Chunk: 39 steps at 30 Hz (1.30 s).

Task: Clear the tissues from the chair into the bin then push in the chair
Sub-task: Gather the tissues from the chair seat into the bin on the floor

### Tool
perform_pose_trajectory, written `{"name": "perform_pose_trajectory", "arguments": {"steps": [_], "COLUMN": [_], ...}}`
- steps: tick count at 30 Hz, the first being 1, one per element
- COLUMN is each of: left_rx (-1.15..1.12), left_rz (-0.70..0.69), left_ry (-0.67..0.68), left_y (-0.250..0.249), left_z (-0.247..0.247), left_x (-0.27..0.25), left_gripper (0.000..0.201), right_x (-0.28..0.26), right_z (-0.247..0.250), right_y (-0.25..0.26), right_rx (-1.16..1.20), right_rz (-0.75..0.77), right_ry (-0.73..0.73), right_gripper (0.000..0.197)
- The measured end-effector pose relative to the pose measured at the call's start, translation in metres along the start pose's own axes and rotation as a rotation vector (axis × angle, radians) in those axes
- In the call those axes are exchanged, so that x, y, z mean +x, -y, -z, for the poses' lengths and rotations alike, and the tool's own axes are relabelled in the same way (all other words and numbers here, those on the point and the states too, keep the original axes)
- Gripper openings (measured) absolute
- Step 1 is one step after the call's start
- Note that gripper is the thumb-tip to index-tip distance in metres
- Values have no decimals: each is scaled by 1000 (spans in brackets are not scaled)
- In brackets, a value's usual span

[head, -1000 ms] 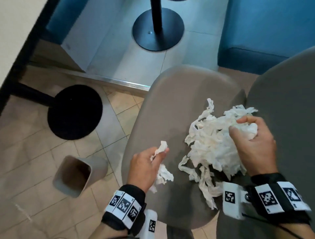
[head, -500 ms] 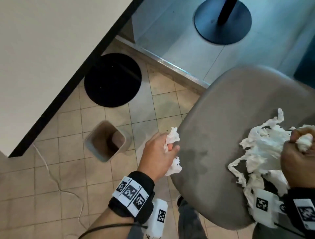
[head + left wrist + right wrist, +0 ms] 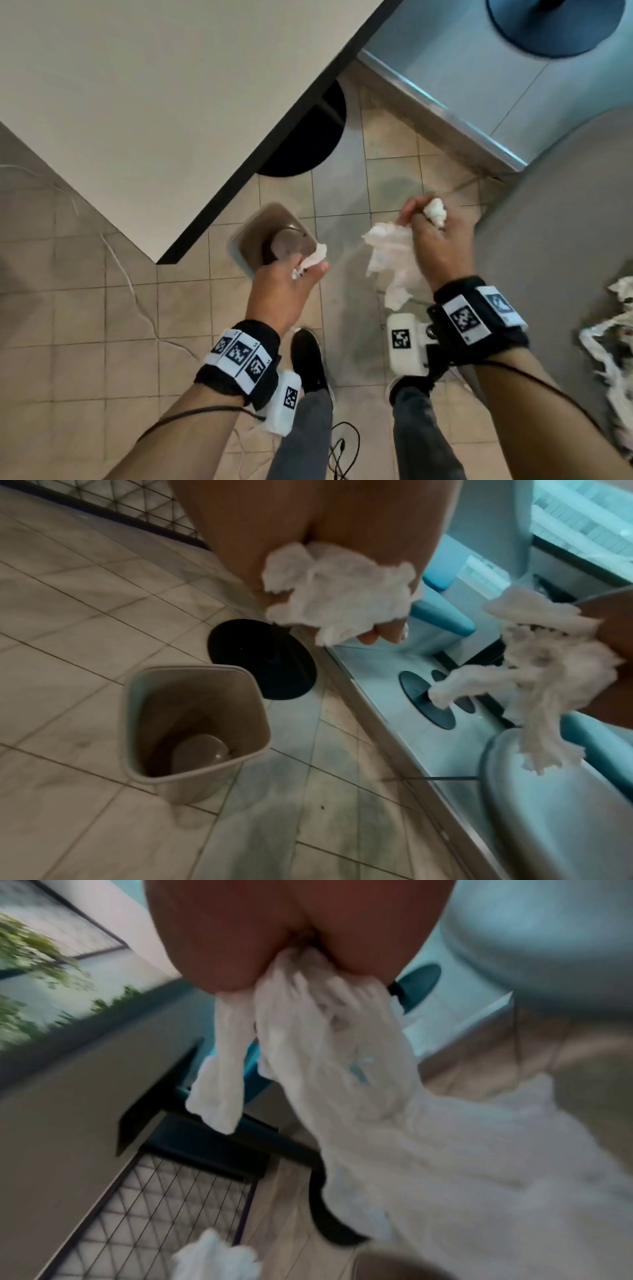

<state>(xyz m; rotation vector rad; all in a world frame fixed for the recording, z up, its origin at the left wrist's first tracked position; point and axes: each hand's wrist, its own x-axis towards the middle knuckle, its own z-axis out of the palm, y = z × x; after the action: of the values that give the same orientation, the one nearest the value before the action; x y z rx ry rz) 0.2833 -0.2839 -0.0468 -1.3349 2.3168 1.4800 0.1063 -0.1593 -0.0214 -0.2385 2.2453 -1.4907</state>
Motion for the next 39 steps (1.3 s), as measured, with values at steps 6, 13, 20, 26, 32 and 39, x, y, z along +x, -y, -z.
{"name": "perform_pose_trajectory", "arguments": {"steps": [6, 13, 20, 26, 32, 39], "left_rx": [74, 72, 160, 288, 413, 282], "left_rz": [47, 74, 107, 140, 129, -22], "left_ry": [-1, 12, -70, 41, 95, 112], "left_y": [63, 130, 201, 236, 211, 81], "left_z": [8, -10, -48, -62, -44, -41], "left_x": [47, 111, 166, 174, 147, 59], "left_gripper": [16, 51, 46, 87, 78, 33], "right_x": [21, 42, 38, 35, 23, -27], "right_z": [-114, -199, -250, -251, -205, -64], "right_y": [-47, -109, -186, -228, -203, -133], "right_rx": [77, 268, 164, -78, 13, 57], "right_rz": [-104, -268, -239, -135, -203, -171], "right_ry": [180, 335, 524, 596, 554, 402], "right_gripper": [22, 8, 34, 54, 36, 23]}}
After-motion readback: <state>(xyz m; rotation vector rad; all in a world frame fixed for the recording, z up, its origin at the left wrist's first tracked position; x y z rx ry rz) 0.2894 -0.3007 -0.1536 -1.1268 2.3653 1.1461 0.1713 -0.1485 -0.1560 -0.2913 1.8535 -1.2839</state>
